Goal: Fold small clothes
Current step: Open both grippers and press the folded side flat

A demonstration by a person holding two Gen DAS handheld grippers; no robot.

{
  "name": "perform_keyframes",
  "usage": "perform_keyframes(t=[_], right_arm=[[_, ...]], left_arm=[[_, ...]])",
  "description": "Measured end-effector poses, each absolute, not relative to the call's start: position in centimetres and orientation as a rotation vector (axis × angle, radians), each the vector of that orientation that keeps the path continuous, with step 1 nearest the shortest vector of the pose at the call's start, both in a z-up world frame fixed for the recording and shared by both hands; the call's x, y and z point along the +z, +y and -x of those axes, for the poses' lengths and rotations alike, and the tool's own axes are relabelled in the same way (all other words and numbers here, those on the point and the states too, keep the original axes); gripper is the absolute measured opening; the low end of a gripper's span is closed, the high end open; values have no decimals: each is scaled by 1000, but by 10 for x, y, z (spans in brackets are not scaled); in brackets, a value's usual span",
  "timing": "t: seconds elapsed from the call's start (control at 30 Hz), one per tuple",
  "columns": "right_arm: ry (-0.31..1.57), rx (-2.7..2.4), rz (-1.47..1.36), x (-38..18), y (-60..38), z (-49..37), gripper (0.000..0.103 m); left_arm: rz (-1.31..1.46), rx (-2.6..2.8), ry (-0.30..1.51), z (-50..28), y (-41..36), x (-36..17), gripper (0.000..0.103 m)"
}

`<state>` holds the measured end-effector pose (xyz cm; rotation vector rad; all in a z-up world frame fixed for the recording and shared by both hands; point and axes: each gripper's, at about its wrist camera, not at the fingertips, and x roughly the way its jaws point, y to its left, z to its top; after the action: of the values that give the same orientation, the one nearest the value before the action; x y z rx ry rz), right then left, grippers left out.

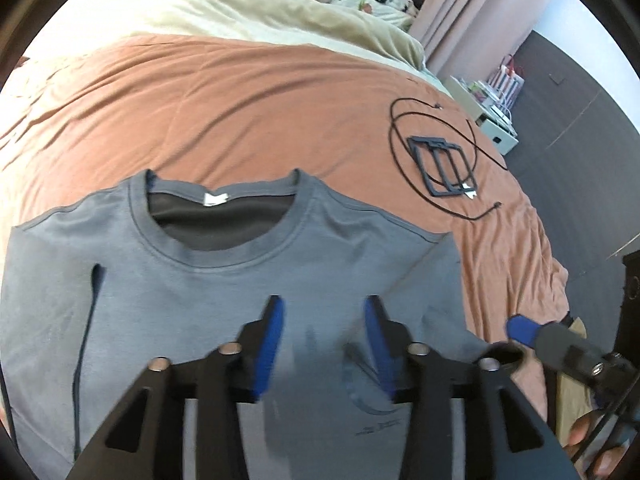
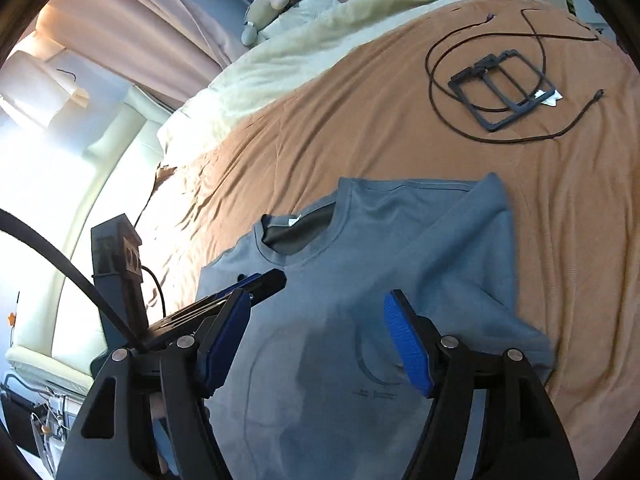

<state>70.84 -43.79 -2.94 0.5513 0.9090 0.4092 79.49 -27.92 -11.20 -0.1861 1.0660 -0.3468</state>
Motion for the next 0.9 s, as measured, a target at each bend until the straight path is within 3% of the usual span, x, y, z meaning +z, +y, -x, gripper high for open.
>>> perform_keyframes(t=[0.33, 0.63, 0.9], right_arm=[[936, 231, -519, -77, -516, -726, 67], [1016, 181, -492, -126, -540, -741, 36], [1050, 206, -530, -127, -525, -706, 30]], left_arm=[[115, -420, 1090, -792, -302, -143, 55], [13, -466, 1113, -786, -336, -163, 55], [88, -432, 1173, -796, -330, -187, 55]])
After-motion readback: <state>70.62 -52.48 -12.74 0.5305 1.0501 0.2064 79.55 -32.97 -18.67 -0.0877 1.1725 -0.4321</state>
